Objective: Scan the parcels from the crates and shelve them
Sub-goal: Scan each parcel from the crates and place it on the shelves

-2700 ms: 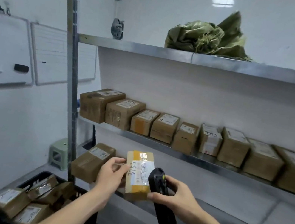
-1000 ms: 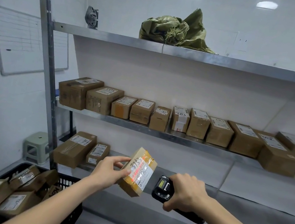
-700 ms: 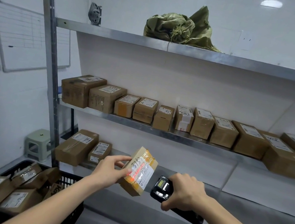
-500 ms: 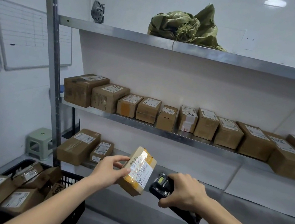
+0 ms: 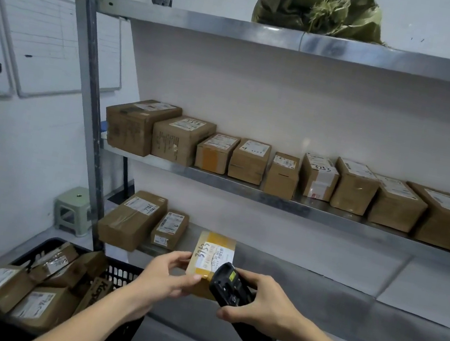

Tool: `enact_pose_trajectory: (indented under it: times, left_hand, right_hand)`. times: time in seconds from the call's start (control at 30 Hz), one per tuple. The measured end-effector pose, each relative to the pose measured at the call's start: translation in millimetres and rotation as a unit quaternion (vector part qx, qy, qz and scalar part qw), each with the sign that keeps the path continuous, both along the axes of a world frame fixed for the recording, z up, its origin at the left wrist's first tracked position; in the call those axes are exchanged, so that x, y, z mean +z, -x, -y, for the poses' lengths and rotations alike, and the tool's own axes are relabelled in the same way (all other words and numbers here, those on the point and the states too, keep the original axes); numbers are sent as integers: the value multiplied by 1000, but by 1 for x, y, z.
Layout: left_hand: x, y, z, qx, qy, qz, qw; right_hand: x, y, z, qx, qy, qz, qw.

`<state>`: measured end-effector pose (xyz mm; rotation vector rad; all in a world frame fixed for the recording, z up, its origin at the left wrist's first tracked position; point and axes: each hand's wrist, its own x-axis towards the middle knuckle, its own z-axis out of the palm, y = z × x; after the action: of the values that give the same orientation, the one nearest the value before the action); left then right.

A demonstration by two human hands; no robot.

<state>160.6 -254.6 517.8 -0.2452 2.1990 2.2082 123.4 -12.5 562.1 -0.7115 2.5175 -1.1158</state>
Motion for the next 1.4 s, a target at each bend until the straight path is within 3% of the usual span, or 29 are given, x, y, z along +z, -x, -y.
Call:
enact_pose_trajectory:
  times: [0.3, 0.47, 0.77, 0.97, 1.4]
  left_hand:
    - [-69, 104, 46, -7, 125, 26, 992]
    - [-133, 174, 72, -3, 123, 72, 990]
    - [-225, 260, 105, 4, 152, 77, 985]
    - [-262, 296, 142, 38, 208, 76, 975]
    - [-265, 324, 138, 130, 271, 46, 953]
  right_hand:
    - [-78, 110, 38, -3, 3, 70, 998]
    - [-154, 188, 66, -3, 15, 113, 994]
    - [-273, 276, 116, 19, -12, 123, 992]
    - [-291, 308, 145, 24, -2, 82, 996]
    - [-289, 342, 169, 14, -29, 61, 998]
